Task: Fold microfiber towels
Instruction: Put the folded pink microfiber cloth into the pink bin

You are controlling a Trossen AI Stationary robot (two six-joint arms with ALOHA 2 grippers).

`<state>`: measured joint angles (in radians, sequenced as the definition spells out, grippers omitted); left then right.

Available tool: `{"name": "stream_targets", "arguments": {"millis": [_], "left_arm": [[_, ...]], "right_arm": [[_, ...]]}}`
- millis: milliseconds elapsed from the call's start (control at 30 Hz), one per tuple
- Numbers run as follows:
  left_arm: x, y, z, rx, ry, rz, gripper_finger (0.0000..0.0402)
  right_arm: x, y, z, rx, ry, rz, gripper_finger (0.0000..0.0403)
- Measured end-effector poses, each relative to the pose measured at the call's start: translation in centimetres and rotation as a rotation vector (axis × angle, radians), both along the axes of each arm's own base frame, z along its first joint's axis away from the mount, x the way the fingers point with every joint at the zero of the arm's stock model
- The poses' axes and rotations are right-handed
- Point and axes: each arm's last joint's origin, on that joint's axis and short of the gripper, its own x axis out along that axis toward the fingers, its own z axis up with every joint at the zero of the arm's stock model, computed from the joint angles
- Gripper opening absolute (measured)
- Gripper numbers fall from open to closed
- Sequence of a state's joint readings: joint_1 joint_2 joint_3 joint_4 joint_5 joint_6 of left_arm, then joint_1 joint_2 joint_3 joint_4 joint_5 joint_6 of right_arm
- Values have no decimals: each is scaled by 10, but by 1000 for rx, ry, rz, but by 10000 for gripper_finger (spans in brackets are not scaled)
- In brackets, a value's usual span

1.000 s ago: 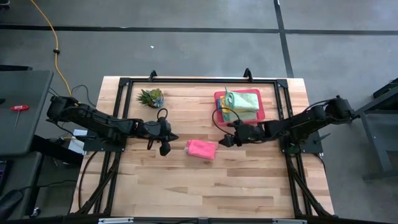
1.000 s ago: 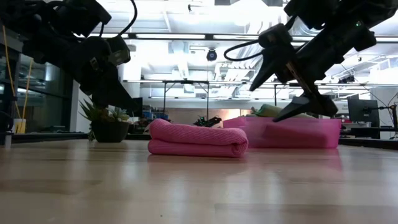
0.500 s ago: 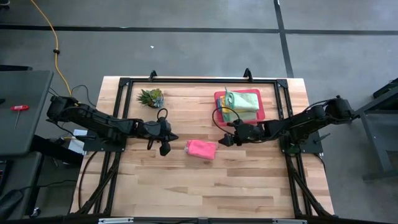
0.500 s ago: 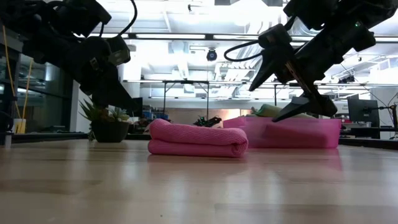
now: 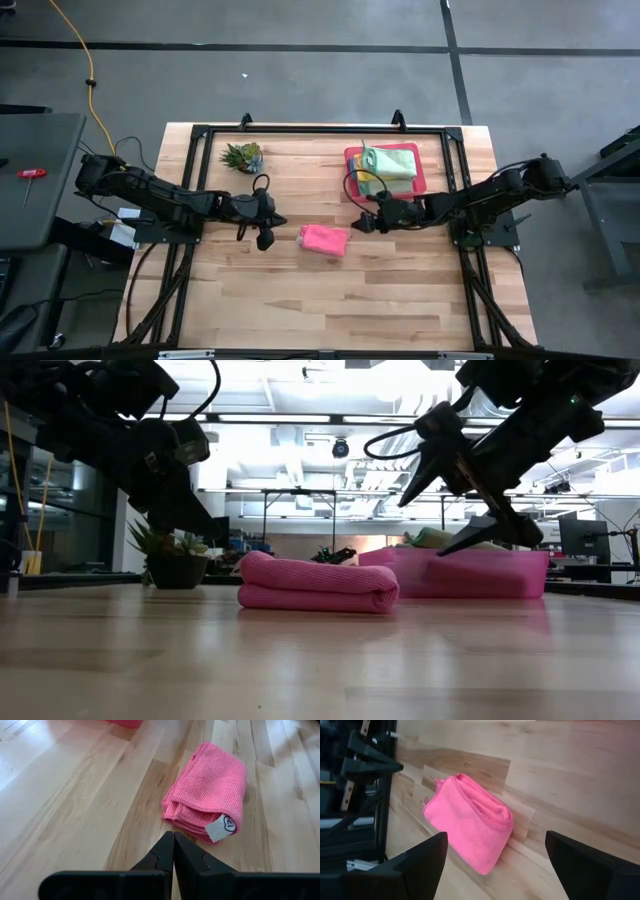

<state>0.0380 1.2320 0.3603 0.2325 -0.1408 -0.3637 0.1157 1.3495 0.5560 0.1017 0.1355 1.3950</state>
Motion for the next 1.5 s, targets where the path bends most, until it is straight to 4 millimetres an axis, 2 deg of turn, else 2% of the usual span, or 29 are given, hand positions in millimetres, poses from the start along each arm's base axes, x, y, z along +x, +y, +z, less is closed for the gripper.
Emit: {"name": "stream_targets", "arguments": {"millis": [1000, 1500], "left_arm": [[0, 0, 0, 1, 0, 2, 0], [0, 0, 0, 2, 0, 3, 0]], "right_arm": [[0, -2, 0, 34, -10, -100, 328], [2, -18, 1, 37, -28, -164, 328]]}}
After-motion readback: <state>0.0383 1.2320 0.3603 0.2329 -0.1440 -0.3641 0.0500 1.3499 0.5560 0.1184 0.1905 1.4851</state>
